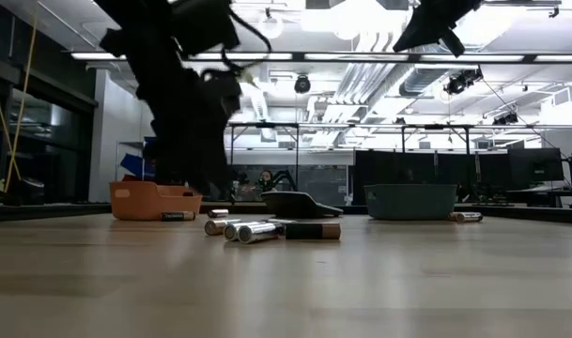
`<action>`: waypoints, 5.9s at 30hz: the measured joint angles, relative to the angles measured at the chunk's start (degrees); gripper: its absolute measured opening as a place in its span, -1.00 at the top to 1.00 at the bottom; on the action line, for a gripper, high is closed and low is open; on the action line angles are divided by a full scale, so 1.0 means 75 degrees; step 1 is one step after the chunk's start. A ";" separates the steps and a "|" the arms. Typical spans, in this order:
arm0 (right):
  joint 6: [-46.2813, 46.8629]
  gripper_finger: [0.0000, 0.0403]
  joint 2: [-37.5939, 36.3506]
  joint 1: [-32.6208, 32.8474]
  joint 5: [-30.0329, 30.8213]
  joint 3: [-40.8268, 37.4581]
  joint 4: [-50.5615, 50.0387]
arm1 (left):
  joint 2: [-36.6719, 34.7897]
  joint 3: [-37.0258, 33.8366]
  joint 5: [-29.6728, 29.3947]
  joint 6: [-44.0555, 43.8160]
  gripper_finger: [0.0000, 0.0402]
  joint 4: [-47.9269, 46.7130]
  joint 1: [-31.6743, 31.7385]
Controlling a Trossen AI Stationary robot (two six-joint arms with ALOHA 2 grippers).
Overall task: Sort batteries
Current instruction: Put the golden battery into the blue bin, then put the silver battery into the orange bin
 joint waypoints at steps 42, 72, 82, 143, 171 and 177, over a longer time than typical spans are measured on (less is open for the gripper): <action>-0.0059 1.00 0.0405 0.0000 -0.0052 -0.0009 -0.0394 | -0.0914 0.0933 0.1375 0.6374 0.42 -0.4037 -0.0777; -0.0196 1.00 0.0405 0.0006 0.0128 -0.0012 -0.1148 | 0.1406 0.0390 0.0994 0.7317 0.23 -0.1322 -0.2493; -0.0196 1.00 0.0401 0.0006 0.0118 -0.0012 -0.1164 | 0.1450 0.0900 0.1319 0.8050 0.84 -0.0650 -0.0842; 0.0339 0.89 0.2253 0.3036 -0.1941 -0.0009 -0.0452 | -0.3206 -0.1995 -0.0264 0.2132 -0.07 0.2707 0.0461; 0.3324 0.18 1.0056 0.5689 0.0052 0.5666 -0.2760 | -0.7283 -0.2037 0.0757 0.4705 -0.07 0.1576 0.1724; 0.3881 0.18 1.0566 0.5712 -0.0061 0.6110 -0.3236 | -0.7282 -0.2037 0.0760 0.4489 -0.07 0.1497 0.1724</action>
